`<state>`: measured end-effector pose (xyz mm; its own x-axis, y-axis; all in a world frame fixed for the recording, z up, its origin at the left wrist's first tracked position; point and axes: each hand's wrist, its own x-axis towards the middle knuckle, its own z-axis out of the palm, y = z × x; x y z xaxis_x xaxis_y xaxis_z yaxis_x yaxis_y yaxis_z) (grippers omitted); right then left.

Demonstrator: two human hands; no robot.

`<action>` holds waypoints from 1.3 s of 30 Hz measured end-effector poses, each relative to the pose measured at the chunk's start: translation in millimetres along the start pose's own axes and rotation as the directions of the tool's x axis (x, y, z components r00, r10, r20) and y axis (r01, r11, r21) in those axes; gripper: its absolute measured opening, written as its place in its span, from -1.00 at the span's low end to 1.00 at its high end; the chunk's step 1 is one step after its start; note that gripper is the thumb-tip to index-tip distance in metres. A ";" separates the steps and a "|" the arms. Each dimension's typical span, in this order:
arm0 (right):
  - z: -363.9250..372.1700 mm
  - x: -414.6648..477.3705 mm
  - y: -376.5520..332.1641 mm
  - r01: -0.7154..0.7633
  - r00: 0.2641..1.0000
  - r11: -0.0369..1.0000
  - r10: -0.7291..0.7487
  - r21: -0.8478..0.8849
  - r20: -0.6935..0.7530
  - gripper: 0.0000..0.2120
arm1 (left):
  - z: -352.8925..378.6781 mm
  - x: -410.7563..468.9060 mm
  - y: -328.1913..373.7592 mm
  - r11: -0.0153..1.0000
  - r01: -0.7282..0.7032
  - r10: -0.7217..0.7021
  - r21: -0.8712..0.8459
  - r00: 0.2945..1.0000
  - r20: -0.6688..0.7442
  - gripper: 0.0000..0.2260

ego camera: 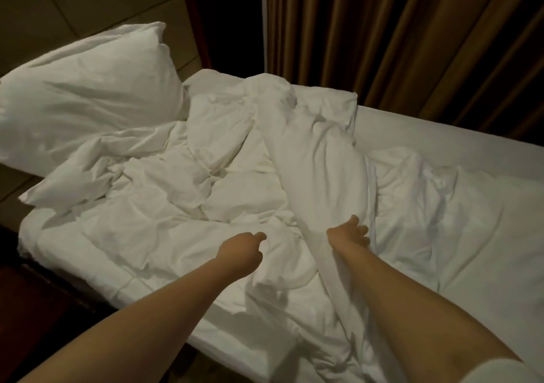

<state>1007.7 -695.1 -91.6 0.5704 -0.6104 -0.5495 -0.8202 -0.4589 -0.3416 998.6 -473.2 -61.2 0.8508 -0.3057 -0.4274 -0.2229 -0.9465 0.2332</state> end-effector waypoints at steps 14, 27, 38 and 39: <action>11.3 16.6 -82.8 0.531 0.803 0.844 -0.530 0.076 0.273 -0.59 | -64.5 128.8 85.5 0.966 0.011 -0.075 -0.260 0.968 -0.239 -0.35; 4.0 36.2 -64.9 0.314 0.878 0.923 -0.371 0.221 0.302 -0.56 | -31.5 134.1 -37.9 0.987 0.112 -0.116 0.118 0.993 0.027 -0.75; 84.6 16.1 -239.9 0.210 0.948 0.877 -0.290 0.433 0.128 -0.65 | -103.4 165.8 -100.3 0.894 -0.042 -0.005 -0.446 0.995 -0.103 -0.55; 96.2 -6.7 -261.5 0.330 0.902 0.884 -0.399 0.330 0.166 -0.68 | -118.3 175.0 -112.0 0.835 -0.034 -0.062 -0.549 0.986 -0.156 -0.49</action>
<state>1214.1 -508.9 -71.9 0.8342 -0.2601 -0.4863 -0.5515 -0.3945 -0.7350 1228.7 -408.4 -58.8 0.9267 -0.2266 -0.2999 0.0459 -0.7236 0.6887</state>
